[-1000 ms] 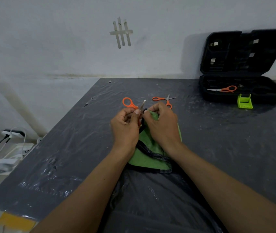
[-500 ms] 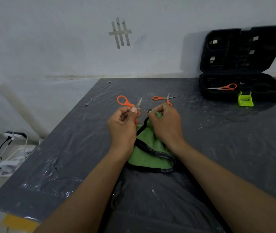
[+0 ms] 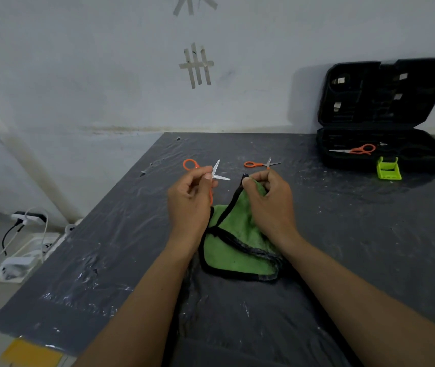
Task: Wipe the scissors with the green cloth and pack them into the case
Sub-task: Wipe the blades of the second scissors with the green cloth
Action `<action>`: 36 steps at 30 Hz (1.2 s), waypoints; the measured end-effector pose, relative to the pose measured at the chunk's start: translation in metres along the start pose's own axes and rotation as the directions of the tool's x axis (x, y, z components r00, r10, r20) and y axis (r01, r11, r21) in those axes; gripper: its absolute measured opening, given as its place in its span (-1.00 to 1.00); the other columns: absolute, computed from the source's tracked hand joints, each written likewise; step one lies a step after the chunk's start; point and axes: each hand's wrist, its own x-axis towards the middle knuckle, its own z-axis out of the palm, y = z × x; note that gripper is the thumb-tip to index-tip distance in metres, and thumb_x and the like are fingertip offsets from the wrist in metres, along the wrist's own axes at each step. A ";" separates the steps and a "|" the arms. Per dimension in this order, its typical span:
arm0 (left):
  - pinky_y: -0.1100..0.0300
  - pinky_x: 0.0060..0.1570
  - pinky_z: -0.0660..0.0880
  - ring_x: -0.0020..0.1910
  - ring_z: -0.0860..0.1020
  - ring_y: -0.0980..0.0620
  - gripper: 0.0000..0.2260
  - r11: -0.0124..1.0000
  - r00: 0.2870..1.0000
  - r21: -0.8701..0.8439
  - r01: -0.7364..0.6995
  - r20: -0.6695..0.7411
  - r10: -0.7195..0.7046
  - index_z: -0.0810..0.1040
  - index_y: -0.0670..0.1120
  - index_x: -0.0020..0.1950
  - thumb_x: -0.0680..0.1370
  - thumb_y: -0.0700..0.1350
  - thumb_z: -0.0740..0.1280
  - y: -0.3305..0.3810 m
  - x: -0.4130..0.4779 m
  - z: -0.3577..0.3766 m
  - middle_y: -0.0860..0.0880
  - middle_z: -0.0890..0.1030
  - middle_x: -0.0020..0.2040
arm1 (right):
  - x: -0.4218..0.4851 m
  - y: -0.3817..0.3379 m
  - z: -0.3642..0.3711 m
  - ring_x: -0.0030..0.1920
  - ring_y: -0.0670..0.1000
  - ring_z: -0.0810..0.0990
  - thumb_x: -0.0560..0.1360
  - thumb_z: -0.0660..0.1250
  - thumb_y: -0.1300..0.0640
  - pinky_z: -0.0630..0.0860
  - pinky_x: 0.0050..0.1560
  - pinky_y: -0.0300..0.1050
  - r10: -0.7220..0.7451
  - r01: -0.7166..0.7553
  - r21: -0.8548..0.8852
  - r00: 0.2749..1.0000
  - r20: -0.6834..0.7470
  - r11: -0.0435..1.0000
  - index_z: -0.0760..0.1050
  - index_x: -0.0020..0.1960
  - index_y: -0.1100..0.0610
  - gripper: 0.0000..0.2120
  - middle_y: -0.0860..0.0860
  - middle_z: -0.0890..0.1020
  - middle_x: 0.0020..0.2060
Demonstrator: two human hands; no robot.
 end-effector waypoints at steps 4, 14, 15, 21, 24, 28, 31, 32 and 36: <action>0.30 -0.21 0.54 -0.17 0.64 0.06 -0.80 0.996 0.997 -0.050 0.078 0.013 -0.077 0.64 -0.03 -0.01 0.57 -0.26 0.26 0.002 0.001 0.000 0.00 0.68 -0.20 | 0.000 0.001 -0.001 -0.33 -0.14 0.44 0.52 0.34 0.07 0.33 -0.34 -0.33 -0.012 0.012 0.021 1.000 0.010 1.000 0.48 -0.17 0.11 -0.86 0.01 0.57 -0.28; 0.43 -0.08 0.50 -0.15 0.60 0.32 -0.68 0.991 0.983 0.112 -0.068 0.175 0.047 0.56 -0.06 0.18 0.51 -0.37 0.32 -0.004 0.008 -0.008 0.13 0.64 -0.09 | -0.001 -0.001 -0.001 -0.33 -0.16 0.45 0.52 0.34 0.09 0.34 -0.33 -0.35 -0.027 0.025 0.068 0.999 0.027 0.997 0.49 -0.16 0.11 -0.89 -0.02 0.57 -0.29; 0.45 -0.10 0.50 -0.17 0.60 0.35 -0.67 0.988 0.982 0.132 -0.086 0.179 0.062 0.56 -0.10 0.19 0.50 -0.39 0.33 -0.005 0.009 -0.008 0.11 0.64 -0.08 | -0.001 -0.001 -0.001 -0.32 -0.17 0.46 0.52 0.34 0.09 0.35 -0.32 -0.36 -0.032 0.029 0.077 0.999 0.032 0.997 0.49 -0.16 0.10 -0.89 -0.03 0.57 -0.29; 0.22 -0.05 0.57 -0.12 0.65 0.12 -0.80 0.917 0.966 0.312 -0.247 0.155 0.208 0.65 -0.08 0.08 0.50 -0.28 0.37 -0.014 0.011 -0.011 -0.03 0.70 -0.06 | -0.002 -0.002 -0.002 -0.36 -0.16 0.44 0.52 0.35 0.10 0.35 -0.35 -0.34 -0.066 0.061 0.094 0.997 0.048 0.994 0.49 -0.15 0.16 -0.86 0.01 0.56 -0.32; 0.16 -0.08 0.58 -0.12 0.64 0.12 -0.88 0.906 0.968 0.345 -0.247 0.122 0.217 0.67 -0.06 0.01 0.51 -0.17 0.39 -0.012 0.009 -0.011 0.02 0.69 -0.08 | -0.001 -0.002 -0.003 -0.38 -0.15 0.43 0.52 0.35 0.11 0.37 -0.36 -0.28 -0.049 0.043 0.120 0.998 0.045 0.992 0.49 -0.15 0.17 -0.86 0.05 0.56 -0.34; 0.08 -0.13 0.56 -0.15 0.61 0.03 -0.90 0.914 0.979 0.351 -0.203 0.066 0.192 0.64 0.09 -0.03 0.50 -0.09 0.40 -0.010 0.009 -0.012 0.08 0.65 -0.13 | -0.001 -0.002 -0.003 -0.37 -0.14 0.44 0.52 0.35 0.11 0.39 -0.34 -0.26 -0.054 0.048 0.132 0.998 0.045 0.990 0.50 -0.13 0.18 -0.86 0.13 0.59 -0.30; 0.23 -0.15 0.51 -0.20 0.55 0.17 -0.92 0.931 0.987 0.330 -0.159 0.022 0.161 0.67 0.00 -0.05 0.48 -0.09 0.42 -0.012 0.012 -0.013 0.00 0.62 -0.16 | -0.002 -0.001 -0.002 -0.35 -0.17 0.45 0.52 0.35 0.11 0.38 -0.31 -0.30 -0.062 0.055 0.129 0.997 0.052 0.990 0.50 -0.14 0.13 -0.88 0.01 0.56 -0.32; 0.35 -0.19 0.45 -0.24 0.51 0.24 -0.91 0.932 0.989 0.332 -0.142 0.007 0.148 0.67 -0.02 -0.05 0.48 -0.08 0.42 -0.013 0.012 -0.014 -0.03 0.59 -0.17 | -0.002 -0.001 -0.002 -0.33 -0.18 0.46 0.52 0.35 0.10 0.39 -0.30 -0.31 -0.067 0.060 0.127 0.996 0.054 0.990 0.50 -0.14 0.11 -0.89 -0.04 0.56 -0.32; 0.38 -0.17 0.47 -0.21 0.56 0.20 -0.95 0.989 0.998 0.145 -0.031 -0.058 0.040 0.65 0.04 -0.09 0.48 -0.10 0.43 -0.007 0.011 -0.010 -0.02 0.64 -0.16 | -0.005 -0.004 -0.002 -0.23 -0.17 0.52 0.53 0.35 0.11 0.43 -0.21 -0.33 -0.119 0.110 0.106 0.989 0.089 0.988 0.49 -0.15 0.03 -0.91 -0.10 0.56 -0.25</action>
